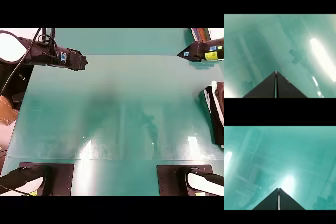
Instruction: Fold the shirts.
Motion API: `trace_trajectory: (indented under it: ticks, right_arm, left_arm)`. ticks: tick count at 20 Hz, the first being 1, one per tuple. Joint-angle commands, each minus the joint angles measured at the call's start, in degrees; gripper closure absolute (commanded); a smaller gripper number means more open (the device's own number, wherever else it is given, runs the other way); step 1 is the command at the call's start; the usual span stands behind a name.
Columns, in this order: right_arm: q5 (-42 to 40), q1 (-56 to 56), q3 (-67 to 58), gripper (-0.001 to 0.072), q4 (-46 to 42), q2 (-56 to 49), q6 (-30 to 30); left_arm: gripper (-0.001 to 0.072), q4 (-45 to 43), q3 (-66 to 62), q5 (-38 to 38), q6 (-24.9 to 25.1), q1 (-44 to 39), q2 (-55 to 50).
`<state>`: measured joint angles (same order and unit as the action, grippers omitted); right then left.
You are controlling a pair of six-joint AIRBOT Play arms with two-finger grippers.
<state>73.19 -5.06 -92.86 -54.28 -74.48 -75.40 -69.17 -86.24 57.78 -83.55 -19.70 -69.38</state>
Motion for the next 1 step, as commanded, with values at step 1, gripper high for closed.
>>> trace_trajectory:
  ticks: [1]
  right_arm:
    - [0.2, -1.2, -0.3, 0.0691, 0.2, -0.5, 0.0]
  left_arm:
    - [0.0679, 0.0, 0.0, -0.4, 0.0, 0.0, 0.0]
